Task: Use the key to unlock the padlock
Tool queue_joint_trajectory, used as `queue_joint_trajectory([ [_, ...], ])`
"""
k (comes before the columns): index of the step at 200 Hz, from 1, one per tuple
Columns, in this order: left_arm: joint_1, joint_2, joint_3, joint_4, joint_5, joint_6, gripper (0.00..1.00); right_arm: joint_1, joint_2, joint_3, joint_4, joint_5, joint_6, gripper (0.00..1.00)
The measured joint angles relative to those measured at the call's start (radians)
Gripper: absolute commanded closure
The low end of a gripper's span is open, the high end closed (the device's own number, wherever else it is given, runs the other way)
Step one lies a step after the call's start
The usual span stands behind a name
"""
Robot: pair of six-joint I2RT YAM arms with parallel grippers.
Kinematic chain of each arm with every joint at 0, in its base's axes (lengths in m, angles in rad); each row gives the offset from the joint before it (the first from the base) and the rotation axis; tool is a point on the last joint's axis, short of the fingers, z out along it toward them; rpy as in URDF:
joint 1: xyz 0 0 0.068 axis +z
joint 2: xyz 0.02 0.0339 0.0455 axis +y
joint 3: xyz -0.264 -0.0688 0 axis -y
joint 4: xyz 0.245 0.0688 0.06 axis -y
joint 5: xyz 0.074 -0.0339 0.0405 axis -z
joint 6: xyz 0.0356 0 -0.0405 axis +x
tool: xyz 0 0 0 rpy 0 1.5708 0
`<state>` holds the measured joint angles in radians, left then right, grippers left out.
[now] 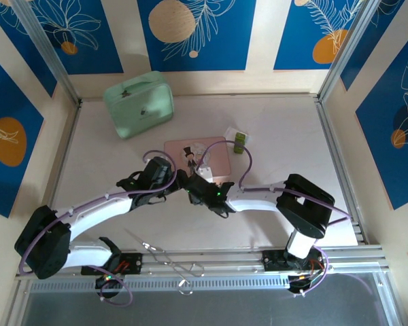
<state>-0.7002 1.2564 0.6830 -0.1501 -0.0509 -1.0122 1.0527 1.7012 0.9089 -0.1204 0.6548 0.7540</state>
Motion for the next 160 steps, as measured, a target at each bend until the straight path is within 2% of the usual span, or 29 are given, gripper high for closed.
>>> queue_joint_trajectory([
  [67,0.005,0.0,0.0,-0.002,0.002,0.024,0.3,-0.032,0.038,0.007,0.035,0.018,-0.003,0.52],
  [131,0.011,0.0,0.0,0.001,0.007,0.041,0.32,-0.034,0.075,0.025,0.053,0.018,-0.018,0.51],
  [160,0.011,0.001,0.001,0.001,0.01,0.046,0.32,-0.034,0.086,0.037,0.053,0.018,-0.022,0.54],
])
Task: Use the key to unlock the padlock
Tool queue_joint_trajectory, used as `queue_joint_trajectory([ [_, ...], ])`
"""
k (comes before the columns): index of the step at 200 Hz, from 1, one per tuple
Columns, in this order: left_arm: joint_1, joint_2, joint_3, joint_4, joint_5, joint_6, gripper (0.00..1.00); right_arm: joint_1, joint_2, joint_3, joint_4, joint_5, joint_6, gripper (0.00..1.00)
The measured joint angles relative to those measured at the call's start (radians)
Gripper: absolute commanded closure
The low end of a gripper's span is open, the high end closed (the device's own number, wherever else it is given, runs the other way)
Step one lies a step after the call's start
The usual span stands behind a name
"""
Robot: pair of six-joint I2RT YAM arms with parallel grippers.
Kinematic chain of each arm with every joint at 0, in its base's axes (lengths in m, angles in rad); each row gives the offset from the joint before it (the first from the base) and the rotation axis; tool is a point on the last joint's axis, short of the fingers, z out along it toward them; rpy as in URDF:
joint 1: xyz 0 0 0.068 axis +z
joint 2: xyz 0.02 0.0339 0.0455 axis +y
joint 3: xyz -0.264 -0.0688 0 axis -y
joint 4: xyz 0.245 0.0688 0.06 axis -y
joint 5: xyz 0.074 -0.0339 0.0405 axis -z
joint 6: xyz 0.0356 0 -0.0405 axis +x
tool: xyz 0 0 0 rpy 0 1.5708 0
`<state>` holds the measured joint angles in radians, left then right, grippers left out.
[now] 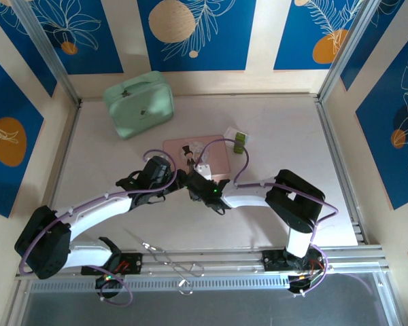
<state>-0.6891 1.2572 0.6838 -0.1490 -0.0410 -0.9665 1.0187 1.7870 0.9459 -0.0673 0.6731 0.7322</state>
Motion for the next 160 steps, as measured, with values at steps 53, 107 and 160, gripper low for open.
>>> queue_joint_trajectory([
  [53,0.0,0.009,0.005,0.0,0.001,0.007,0.33,0.0,0.019,0.034,-0.022,0.013,0.0,0.61],
  [107,0.0,0.01,0.022,-0.001,0.007,0.013,0.34,0.0,0.036,0.051,-0.039,0.027,0.001,0.66],
  [160,0.0,0.01,0.022,-0.003,0.007,0.026,0.35,0.0,0.037,0.064,-0.063,0.027,0.006,0.78],
])
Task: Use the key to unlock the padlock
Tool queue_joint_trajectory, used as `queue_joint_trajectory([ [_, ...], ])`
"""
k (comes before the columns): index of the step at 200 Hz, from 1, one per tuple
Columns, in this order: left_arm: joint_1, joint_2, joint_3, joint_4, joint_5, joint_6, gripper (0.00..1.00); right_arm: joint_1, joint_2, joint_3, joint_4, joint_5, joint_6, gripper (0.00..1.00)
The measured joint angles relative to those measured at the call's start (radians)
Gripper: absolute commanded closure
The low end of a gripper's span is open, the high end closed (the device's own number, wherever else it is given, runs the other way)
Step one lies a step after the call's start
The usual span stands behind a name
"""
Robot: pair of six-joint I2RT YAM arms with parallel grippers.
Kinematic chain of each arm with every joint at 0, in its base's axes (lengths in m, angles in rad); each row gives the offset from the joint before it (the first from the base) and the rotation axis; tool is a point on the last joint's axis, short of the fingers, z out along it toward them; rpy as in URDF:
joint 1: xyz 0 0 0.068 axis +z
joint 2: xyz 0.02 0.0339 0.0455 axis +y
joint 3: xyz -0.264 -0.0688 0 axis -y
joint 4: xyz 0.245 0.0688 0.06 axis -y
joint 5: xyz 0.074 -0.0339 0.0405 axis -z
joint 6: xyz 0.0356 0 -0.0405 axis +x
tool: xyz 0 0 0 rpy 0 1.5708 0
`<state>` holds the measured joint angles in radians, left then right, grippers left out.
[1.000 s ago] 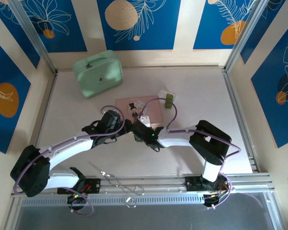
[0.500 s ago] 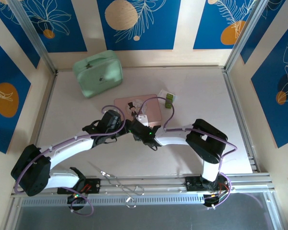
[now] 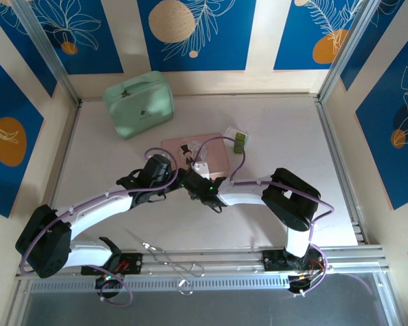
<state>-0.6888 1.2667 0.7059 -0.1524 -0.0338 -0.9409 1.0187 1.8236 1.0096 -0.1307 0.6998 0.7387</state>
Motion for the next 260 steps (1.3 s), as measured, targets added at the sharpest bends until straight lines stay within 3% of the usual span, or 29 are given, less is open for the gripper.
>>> queue_joint_trajectory([
  [61,0.002,0.0,0.008,-0.006,0.0,0.001,0.35,-0.011,0.01,0.053,-0.094,-0.021,0.018,0.9],
  [151,0.011,-0.149,-0.046,-0.034,-0.007,-0.014,0.31,-0.084,0.066,0.231,-0.343,-0.224,0.074,0.92],
  [221,-0.021,-0.331,-0.362,0.151,0.021,-0.151,0.29,-0.127,0.079,0.281,-0.414,-0.382,0.089,0.92],
  [260,-0.11,-0.253,-0.422,0.36,0.051,-0.206,0.51,-0.142,0.079,0.297,-0.44,-0.429,0.097,0.92],
])
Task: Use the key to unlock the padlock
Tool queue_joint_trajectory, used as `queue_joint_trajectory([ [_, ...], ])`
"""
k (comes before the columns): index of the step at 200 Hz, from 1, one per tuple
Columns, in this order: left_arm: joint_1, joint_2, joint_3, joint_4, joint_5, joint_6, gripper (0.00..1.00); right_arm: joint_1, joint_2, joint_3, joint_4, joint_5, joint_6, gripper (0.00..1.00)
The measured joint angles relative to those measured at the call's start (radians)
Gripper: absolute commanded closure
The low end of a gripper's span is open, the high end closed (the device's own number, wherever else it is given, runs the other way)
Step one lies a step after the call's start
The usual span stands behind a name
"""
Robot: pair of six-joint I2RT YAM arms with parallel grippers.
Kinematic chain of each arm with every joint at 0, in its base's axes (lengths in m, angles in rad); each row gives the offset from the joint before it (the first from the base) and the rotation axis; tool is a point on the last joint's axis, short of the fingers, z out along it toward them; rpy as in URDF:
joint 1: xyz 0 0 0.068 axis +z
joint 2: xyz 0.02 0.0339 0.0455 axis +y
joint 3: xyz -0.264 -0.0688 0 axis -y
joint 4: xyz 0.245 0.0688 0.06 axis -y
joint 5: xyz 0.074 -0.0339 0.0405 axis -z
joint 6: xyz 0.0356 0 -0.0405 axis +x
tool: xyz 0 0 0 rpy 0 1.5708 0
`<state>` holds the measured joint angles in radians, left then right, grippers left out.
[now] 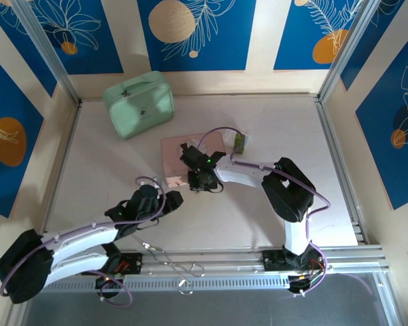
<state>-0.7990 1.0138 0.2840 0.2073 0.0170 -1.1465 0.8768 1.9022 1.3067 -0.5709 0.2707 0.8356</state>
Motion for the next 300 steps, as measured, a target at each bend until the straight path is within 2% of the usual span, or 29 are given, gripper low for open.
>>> queue_joint_trajectory([
  [24,-0.016,0.12,0.004,0.145,0.021,0.004,0.57,-0.007,0.0,0.001,-0.01,-0.024,0.003,0.92],
  [62,-0.018,0.261,0.056,0.239,0.031,0.039,0.51,-0.026,0.014,0.026,-0.042,-0.074,0.003,0.92],
  [90,-0.018,0.343,0.061,0.352,0.034,0.042,0.59,-0.051,0.015,0.034,-0.063,-0.085,-0.001,0.92],
  [130,-0.023,0.49,0.078,0.466,0.063,0.022,0.63,-0.055,0.015,0.039,-0.066,-0.109,0.005,0.91],
  [155,-0.029,0.494,0.055,0.528,0.058,0.016,0.57,-0.056,0.015,0.04,-0.062,-0.119,0.007,0.91],
  [180,-0.041,0.467,0.021,0.556,0.033,0.013,0.63,-0.059,0.015,0.04,-0.062,-0.126,0.007,0.91],
  [192,-0.043,0.469,0.019,0.57,0.027,0.017,0.62,-0.06,0.015,0.04,-0.063,-0.129,0.007,0.9],
  [227,-0.044,0.541,0.026,0.639,0.027,0.022,0.67,-0.067,0.015,0.04,-0.061,-0.14,0.007,0.89],
  [300,-0.044,0.569,0.08,0.621,0.025,0.051,0.68,-0.081,0.015,0.037,-0.016,-0.185,0.006,0.89],
])
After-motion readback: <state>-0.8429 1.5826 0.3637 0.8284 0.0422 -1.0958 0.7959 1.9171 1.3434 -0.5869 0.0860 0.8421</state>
